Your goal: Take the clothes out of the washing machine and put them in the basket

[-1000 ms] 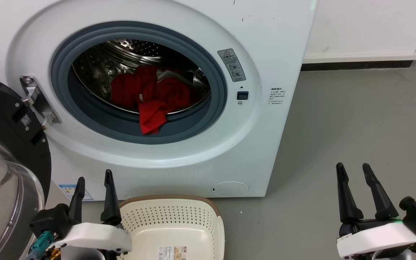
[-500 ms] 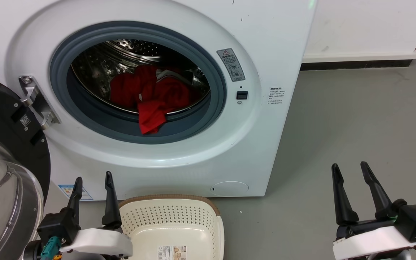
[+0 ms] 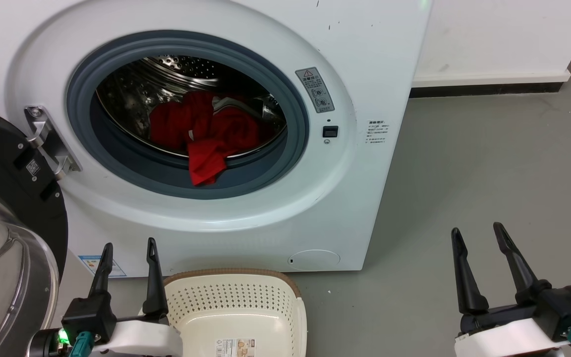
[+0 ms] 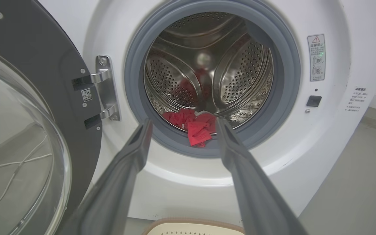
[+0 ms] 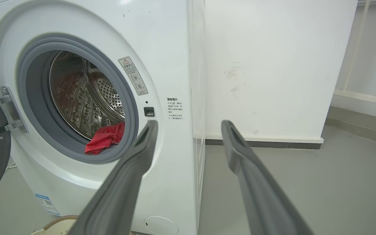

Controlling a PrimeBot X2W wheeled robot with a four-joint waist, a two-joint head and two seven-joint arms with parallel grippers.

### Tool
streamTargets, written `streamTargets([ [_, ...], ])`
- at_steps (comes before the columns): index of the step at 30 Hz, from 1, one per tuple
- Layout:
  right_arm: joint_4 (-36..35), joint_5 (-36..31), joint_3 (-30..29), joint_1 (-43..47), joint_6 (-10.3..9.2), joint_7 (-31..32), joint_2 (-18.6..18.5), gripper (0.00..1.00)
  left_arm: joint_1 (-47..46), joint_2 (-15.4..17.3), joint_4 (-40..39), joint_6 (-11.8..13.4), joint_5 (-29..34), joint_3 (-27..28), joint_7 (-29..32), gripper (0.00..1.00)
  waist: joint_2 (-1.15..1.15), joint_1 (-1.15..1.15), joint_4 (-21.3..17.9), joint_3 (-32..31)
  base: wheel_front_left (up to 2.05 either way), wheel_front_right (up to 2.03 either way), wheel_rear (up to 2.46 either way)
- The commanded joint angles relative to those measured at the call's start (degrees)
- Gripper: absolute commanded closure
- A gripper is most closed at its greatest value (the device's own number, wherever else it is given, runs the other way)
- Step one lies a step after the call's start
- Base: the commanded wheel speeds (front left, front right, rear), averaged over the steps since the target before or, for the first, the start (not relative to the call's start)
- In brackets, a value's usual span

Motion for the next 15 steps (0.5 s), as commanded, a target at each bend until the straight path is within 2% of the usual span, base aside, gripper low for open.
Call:
streamTargets([
  [1, -0.65, -1.39, 0.09, 0.57, -0.02, -0.43, -0.07, 0.0, 0.55, -0.1, -0.42, -0.3, 1.49, 0.16, -0.64, 0.0, 0.0, 0.0, -0.04, -0.01, 0.0, 0.0, 0.0],
  [15, -1.48, -6.33, 0.38, 1.53, -0.02, -1.89, -0.05, 0.0, 1.54, -0.74, -0.56, -0.5, 7.86, 0.65, -2.03, 0.0, 0.0, 0.0, -0.26, 0.12, 0.0, 0.0, 0.0],
])
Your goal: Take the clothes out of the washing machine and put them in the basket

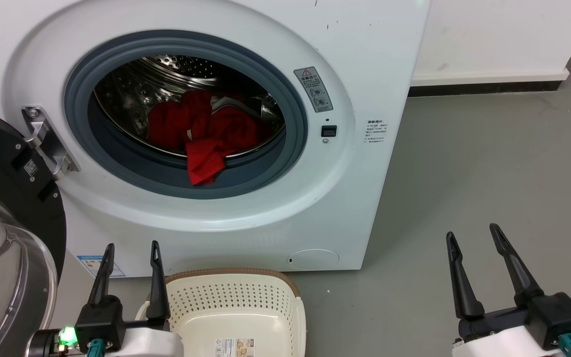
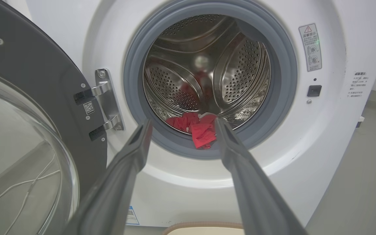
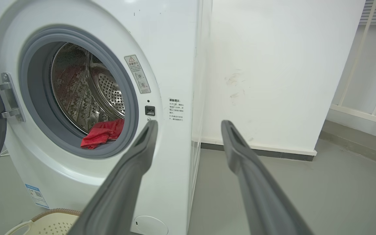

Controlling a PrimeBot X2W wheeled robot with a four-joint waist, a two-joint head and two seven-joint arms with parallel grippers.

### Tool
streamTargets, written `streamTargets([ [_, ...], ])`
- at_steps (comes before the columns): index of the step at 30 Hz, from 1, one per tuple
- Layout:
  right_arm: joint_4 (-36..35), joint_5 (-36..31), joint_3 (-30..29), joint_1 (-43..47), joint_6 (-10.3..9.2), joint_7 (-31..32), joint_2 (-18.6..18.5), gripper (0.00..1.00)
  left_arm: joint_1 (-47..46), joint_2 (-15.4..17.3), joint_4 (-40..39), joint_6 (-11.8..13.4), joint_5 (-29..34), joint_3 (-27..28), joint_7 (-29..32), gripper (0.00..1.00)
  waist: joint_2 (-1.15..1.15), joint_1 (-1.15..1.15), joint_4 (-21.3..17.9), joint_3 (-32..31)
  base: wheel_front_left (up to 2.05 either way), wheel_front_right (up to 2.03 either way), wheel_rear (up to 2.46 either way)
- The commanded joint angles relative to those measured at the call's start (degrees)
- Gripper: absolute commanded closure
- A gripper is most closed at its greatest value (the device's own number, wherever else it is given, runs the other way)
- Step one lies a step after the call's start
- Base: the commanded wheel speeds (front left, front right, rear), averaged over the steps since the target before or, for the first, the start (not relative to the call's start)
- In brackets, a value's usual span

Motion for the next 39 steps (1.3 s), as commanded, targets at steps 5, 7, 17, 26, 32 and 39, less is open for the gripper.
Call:
streamTargets([
  [5, -0.35, -1.53, 0.05, 0.94, -0.03, -0.6, -0.05, 0.0, 0.84, -0.38, -0.06, -0.45, 1.89, 0.71, -0.79, 0.0, 0.0, 0.0, -0.13, -0.03, 0.0, 0.0, 0.0],
  [7, -0.23, -1.27, 0.04, 0.92, -0.02, -0.6, -0.04, 0.0, 0.85, -0.55, 0.21, -0.74, 1.6, 0.95, -0.68, 0.0, 0.0, 0.0, -0.16, -0.03, 0.0, 0.0, 0.0],
  [17, 0.06, -0.76, 0.17, 0.58, -0.03, -0.6, -0.05, 0.0, 0.45, -1.32, 0.93, -2.21, 1.11, 2.49, -0.69, 0.0, 0.0, 0.0, -0.27, 0.12, 0.0, 0.0, 0.0],
  [26, -0.04, -0.44, 0.02, 0.2, -0.03, -0.6, -0.04, 0.0, 0.14, -1.74, 1.28, -2.98, 1.77, 3.31, -0.69, 0.0, 0.0, 0.0, -0.54, 0.28, 0.0, 0.0, 0.0],
  [32, -0.24, -0.27, 0.21, -0.34, -0.03, -0.6, -0.04, 0.0, -1.13, -1.87, 2.17, -3.63, 1.73, 4.04, -0.68, 0.0, 0.0, 0.0, -1.13, 0.66, 0.0, 0.0, 0.0],
  [39, -0.98, -0.15, 0.45, -1.93, -0.02, -0.6, -0.04, 0.0, -7.37, -0.44, 6.21, -7.03, 0.6, 6.18, -0.68, 0.0, 0.0, 0.0, -2.59, 2.92, 0.0, 0.0, 0.0],
])
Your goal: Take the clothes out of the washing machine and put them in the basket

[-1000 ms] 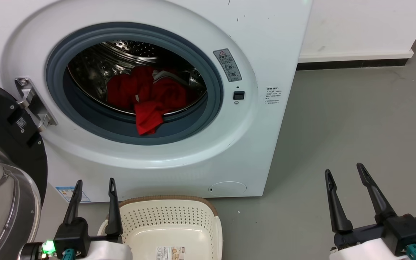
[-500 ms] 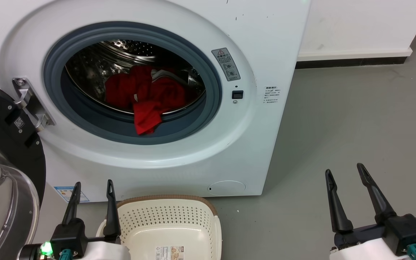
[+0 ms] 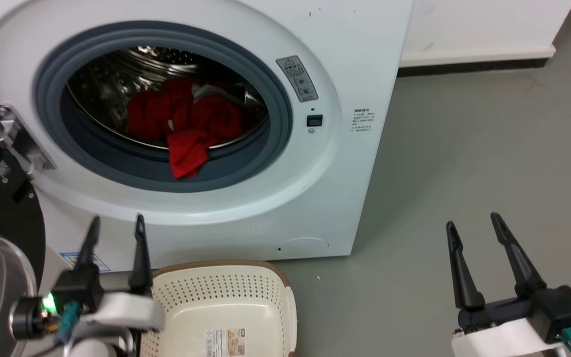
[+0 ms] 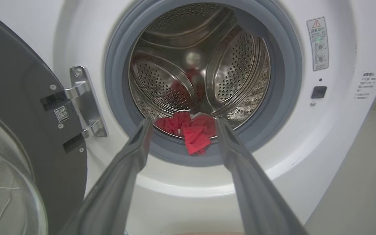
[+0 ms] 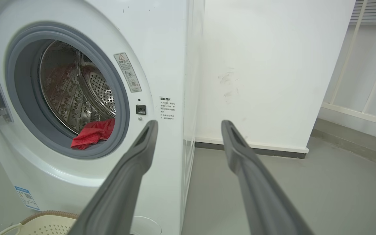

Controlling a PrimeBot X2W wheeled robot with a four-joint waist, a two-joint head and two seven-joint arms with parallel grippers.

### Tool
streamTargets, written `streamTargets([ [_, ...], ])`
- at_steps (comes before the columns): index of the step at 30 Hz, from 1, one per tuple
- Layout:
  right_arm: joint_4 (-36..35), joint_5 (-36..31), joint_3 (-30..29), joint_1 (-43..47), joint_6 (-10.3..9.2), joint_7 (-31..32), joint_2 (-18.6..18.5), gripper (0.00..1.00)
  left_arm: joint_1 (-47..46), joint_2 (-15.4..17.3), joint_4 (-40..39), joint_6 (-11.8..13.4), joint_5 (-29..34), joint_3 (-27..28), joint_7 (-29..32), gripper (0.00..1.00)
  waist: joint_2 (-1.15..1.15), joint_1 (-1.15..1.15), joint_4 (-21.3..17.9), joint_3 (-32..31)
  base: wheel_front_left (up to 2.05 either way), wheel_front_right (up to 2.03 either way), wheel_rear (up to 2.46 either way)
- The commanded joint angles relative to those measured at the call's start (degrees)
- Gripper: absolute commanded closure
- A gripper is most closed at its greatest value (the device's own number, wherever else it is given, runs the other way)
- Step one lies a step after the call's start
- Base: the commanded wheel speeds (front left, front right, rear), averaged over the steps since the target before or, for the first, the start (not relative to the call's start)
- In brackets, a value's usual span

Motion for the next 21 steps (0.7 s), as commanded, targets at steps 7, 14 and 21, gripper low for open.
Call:
streamTargets([
  [7, -1.02, 0.14, 0.14, -3.99, -0.04, -0.12, -0.03, 0.0, -12.96, 2.65, 6.15, -2.3, -0.69, 2.81, -0.16, 0.0, 0.0, 0.0, -2.56, 5.81, 0.0, 0.0, 0.0],
  [14, -1.58, 1.04, 0.13, -7.72, -0.04, -0.12, -0.02, 0.0, -26.21, 6.76, 15.91, -3.76, 0.09, 3.12, -0.16, 0.0, 0.0, 0.0, -5.48, 12.26, 0.0, 0.0, 0.0],
  [21, -2.5, 2.52, -0.09, -11.15, -0.04, -0.12, -0.02, 0.0, -39.68, 11.58, 27.81, -4.56, 1.63, 1.69, -0.17, 0.0, 0.0, 0.0, -8.16, 19.39, 0.0, 0.0, 0.0],
])
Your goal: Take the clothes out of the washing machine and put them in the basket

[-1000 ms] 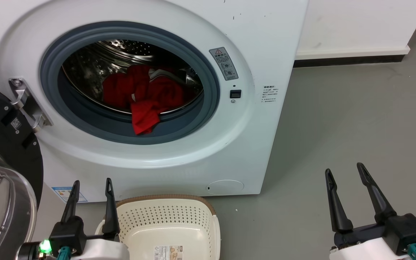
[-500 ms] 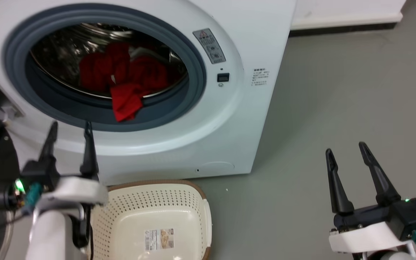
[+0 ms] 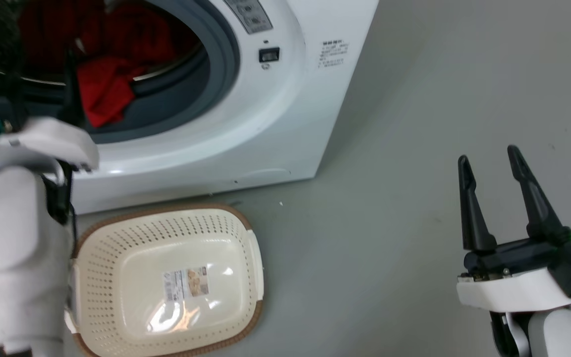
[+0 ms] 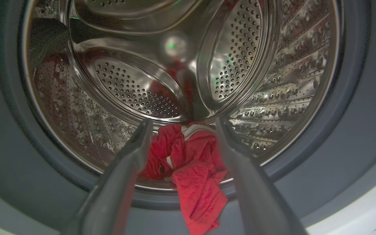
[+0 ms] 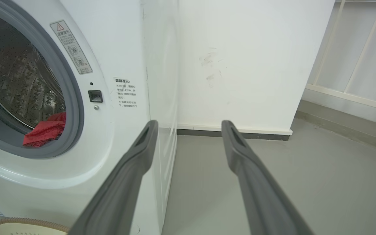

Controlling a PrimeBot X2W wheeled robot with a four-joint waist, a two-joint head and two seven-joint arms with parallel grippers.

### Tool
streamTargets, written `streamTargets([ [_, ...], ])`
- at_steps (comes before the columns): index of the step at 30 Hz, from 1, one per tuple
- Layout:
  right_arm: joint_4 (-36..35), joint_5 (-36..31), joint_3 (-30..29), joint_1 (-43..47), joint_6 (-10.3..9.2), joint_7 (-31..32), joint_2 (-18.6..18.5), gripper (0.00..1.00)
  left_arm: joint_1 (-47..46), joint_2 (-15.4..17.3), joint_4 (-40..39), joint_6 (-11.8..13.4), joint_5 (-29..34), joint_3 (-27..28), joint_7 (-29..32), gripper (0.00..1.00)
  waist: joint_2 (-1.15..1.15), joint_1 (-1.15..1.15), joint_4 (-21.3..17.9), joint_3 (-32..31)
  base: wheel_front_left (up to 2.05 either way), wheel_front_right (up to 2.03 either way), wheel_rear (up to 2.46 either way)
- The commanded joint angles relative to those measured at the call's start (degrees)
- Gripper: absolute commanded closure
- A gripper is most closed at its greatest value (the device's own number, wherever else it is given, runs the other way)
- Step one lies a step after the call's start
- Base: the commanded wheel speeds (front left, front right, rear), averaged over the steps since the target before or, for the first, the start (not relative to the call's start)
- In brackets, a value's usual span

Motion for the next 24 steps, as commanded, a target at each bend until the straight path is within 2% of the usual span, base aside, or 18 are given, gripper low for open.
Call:
streamTargets([
  [1, -0.48, 0.74, -0.03, -1.61, -0.04, -0.12, 0.02, 0.0, -3.75, 1.66, 2.03, -0.31, 0.89, -0.83, -0.16, 0.0, 0.0, -0.01, -2.21, 4.32, 0.0, 0.0, 0.0],
  [4, -0.89, 1.29, -0.1, -2.83, -0.04, -0.12, 0.01, 0.0, -9.6, 3.73, 7.74, -0.87, 1.29, -2.4, 1.06, 0.0, 0.0, -0.01, -3.06, 7.29, 0.0, 0.0, 0.0],
  [9, -1.53, 2.57, -0.16, -4.98, -0.04, -0.11, 0.02, 0.0, -20.15, 7.54, 15.1, -1.53, 1.53, -5.4, 6.89, 0.0, 0.0, -0.01, -4.12, 11.65, 0.0, 0.0, 0.0],
  [13, -1.9, 3.32, -0.09, -6.39, -0.04, -0.12, 0.01, 0.0, -27.06, 9.08, 19.9, -1.71, 0.79, -10.99, 12.89, 0.0, 0.0, -0.01, -4.57, 14.44, 0.0, 0.0, 0.0],
  [19, -2.58, 4.32, 0.05, -8.37, -0.04, -0.12, 0.01, 0.0, -35.56, 11.46, 23.78, -1.71, -6.4, -22.43, 24.8, 0.0, 0.0, -0.01, -5.21, 18.68, 0.0, 0.0, 0.0],
  [24, -3.07, 4.87, 0.94, -9.59, -0.04, -0.12, 0.01, 0.0, -40.4, 14.05, 23.97, -1.72, -14.53, -28.4, 34.93, 0.0, 0.0, -0.01, -5.95, 22.01, 0.0, 0.0, 0.0],
])
